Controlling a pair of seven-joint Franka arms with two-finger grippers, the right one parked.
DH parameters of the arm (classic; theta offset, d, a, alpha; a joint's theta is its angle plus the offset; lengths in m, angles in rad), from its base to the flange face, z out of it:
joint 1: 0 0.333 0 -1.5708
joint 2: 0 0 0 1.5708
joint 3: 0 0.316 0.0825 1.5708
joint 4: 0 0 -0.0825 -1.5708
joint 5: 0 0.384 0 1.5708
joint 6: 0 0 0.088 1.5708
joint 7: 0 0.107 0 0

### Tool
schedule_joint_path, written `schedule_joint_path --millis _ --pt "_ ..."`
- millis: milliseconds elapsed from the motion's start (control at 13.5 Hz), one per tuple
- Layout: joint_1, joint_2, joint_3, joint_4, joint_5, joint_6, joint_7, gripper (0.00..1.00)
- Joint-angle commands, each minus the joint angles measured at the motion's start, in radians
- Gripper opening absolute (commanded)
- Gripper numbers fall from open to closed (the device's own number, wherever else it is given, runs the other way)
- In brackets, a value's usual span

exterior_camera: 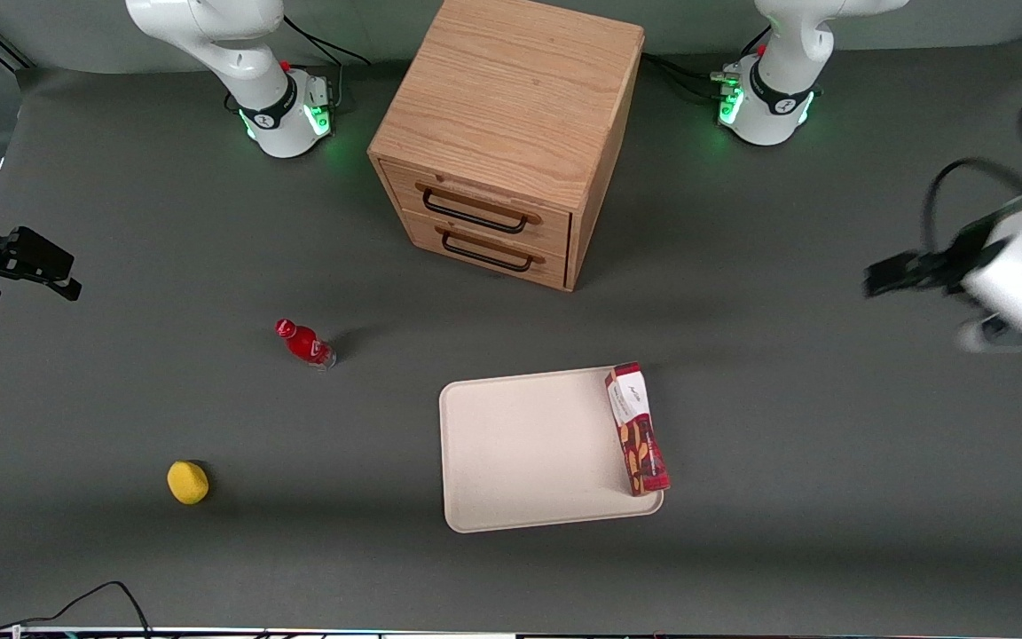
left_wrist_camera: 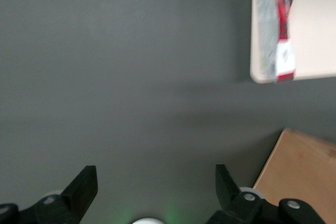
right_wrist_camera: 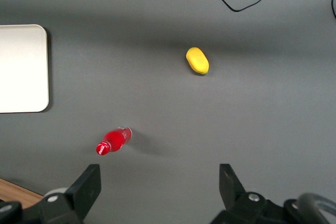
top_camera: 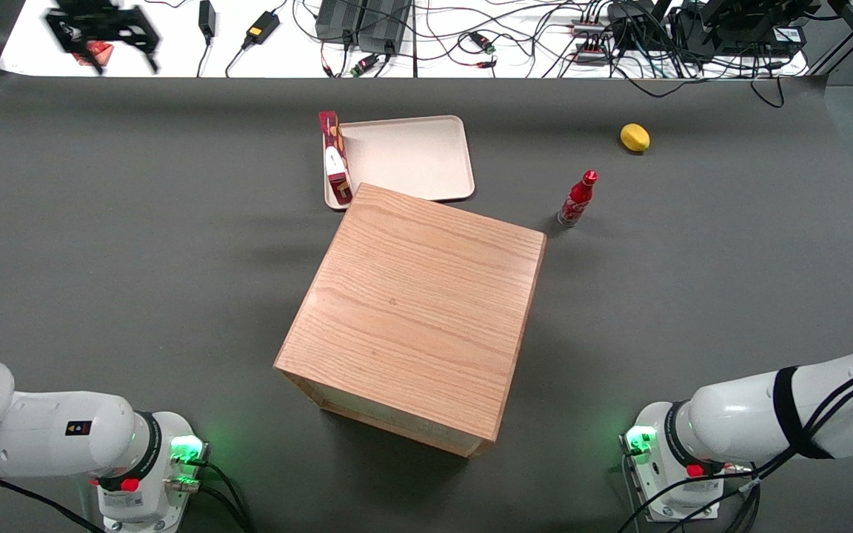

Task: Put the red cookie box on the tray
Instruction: 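Lower the box onto the tray, open the left gripper, withdraw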

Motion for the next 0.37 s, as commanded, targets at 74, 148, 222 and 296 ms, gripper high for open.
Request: schedule_joint_path --millis 74,148,222,296 --pt "-0.018 -0.252 0.096 -0.297 -0.007 0.044 0.14 1.0" --pt "-0.021 -0.248 0.101 -0.279 0.003 0.029 0.145 1.0" --pt "-0.024 -0.232 0.098 -0.241 0.033 0.004 0.151 1.0" --pt "-0.024 -0.216 0.097 -0.206 0.042 -0.007 0.152 1.0"
